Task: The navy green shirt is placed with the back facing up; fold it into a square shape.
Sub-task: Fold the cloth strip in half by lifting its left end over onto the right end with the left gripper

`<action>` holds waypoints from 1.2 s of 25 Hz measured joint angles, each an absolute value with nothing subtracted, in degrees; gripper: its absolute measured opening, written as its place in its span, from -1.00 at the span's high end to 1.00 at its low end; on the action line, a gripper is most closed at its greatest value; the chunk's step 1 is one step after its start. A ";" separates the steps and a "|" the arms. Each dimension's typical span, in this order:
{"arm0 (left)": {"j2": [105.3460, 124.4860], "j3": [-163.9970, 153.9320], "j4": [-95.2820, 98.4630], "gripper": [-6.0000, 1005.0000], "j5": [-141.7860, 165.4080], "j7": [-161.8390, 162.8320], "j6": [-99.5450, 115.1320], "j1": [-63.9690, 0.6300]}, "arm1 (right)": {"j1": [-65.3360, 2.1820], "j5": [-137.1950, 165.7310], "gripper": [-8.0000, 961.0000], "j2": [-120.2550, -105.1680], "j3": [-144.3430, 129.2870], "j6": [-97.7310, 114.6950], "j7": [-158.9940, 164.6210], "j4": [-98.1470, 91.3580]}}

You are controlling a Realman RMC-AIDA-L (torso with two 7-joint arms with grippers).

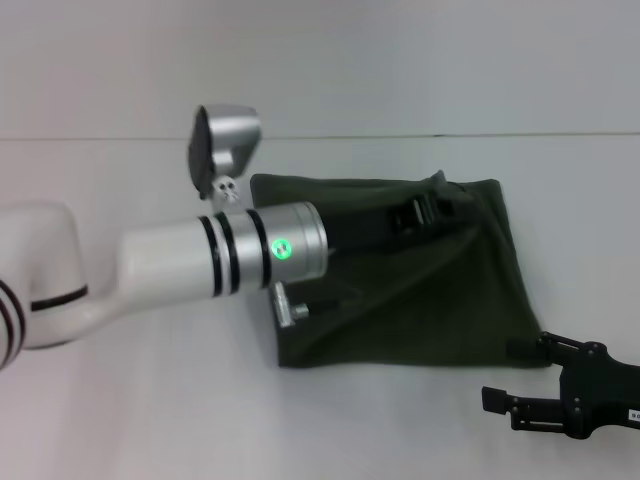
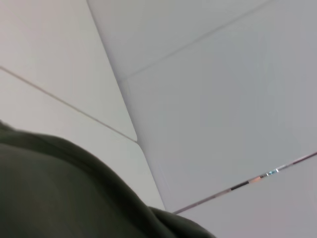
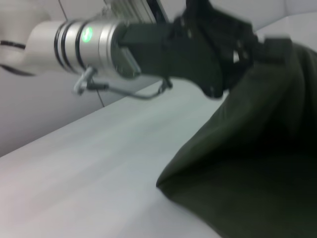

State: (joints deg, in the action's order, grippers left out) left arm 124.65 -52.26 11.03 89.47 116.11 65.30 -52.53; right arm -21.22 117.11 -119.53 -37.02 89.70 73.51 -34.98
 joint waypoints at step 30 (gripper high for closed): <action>124.71 -45.62 0.23 0.73 83.70 104.61 74.76 -51.51 | -22.39 117.36 -0.97 -119.52 -37.13 89.20 73.57 -35.28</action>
